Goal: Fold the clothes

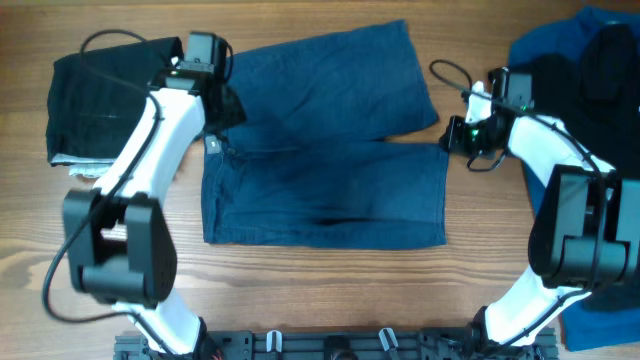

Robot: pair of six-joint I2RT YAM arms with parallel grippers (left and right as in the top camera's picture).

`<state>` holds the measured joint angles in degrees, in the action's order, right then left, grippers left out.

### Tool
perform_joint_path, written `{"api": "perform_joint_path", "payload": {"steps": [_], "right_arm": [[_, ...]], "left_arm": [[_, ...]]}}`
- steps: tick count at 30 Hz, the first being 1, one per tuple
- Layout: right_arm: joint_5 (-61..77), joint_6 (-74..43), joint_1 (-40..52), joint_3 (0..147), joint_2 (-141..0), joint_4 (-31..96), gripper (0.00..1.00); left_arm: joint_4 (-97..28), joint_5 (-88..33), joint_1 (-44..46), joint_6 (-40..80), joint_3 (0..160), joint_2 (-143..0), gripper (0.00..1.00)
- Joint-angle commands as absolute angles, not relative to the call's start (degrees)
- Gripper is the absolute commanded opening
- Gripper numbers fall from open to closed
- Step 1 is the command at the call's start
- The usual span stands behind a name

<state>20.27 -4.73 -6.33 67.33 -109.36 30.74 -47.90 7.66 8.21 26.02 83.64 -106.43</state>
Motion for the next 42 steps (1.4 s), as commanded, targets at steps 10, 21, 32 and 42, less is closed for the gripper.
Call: {"api": "perform_joint_path", "payload": {"steps": [10,21,32,42], "right_arm": [[53.36,12.34,-1.06,70.74,-107.02,33.10,0.04],[37.26,14.48,11.92,70.76,-123.42,26.65,0.04],[31.51,13.52,5.37,70.83,-116.90,34.89,0.04],[29.98,3.73,5.39,71.05,-104.51,25.28,0.04]], "left_arm": [[-46.35,-15.14,10.76,22.41,80.44,-114.08,0.04],[-44.40,-12.97,11.09,21.93,80.44,-118.96,0.04],[-45.39,-6.33,11.09,16.86,80.47,-118.93,0.04],[-44.75,-8.16,11.07,18.65,91.02,-109.45,0.04]]}}
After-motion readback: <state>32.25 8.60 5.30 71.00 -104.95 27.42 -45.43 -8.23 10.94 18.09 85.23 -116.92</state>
